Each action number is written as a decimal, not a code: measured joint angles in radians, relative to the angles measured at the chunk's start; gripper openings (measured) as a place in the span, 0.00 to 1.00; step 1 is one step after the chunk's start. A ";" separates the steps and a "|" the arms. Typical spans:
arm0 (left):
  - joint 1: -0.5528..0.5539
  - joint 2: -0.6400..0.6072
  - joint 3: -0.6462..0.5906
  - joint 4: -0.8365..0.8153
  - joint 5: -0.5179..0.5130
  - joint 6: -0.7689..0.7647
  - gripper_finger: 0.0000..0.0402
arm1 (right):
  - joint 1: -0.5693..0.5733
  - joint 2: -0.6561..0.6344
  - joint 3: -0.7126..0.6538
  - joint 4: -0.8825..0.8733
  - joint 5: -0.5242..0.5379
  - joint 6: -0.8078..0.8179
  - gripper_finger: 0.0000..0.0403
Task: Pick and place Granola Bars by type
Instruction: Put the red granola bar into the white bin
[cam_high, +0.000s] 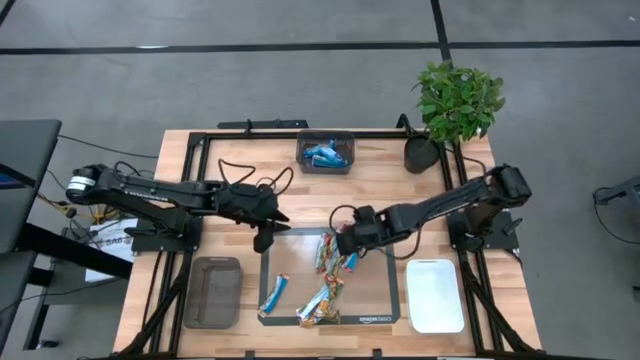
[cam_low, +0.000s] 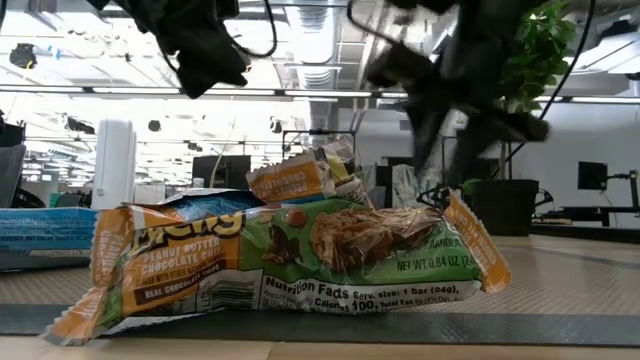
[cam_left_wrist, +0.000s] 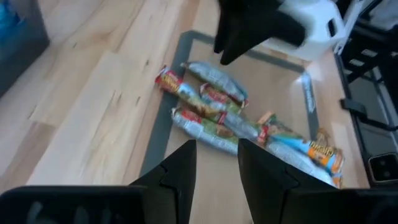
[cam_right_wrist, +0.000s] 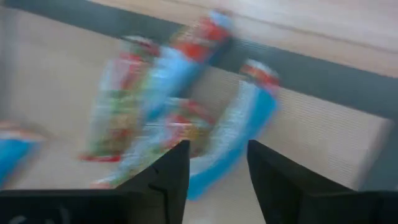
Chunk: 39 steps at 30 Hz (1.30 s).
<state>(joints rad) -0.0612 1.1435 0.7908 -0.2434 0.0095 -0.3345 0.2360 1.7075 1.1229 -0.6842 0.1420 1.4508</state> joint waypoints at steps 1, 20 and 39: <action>0.000 0.002 0.001 0.017 0.004 0.014 0.27 | 0.000 0.017 -0.001 0.012 -0.005 0.020 0.40; 0.000 -0.016 0.001 0.015 0.109 0.271 0.27 | -0.023 0.185 0.005 0.094 -0.200 0.142 0.50; 0.000 -0.016 0.001 0.035 0.107 0.259 0.27 | -0.023 0.095 0.050 0.066 -0.123 0.006 0.09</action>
<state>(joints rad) -0.0608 1.1275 0.7914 -0.2089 0.1169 -0.0752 0.2134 1.8029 1.1724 -0.6181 0.0189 1.4564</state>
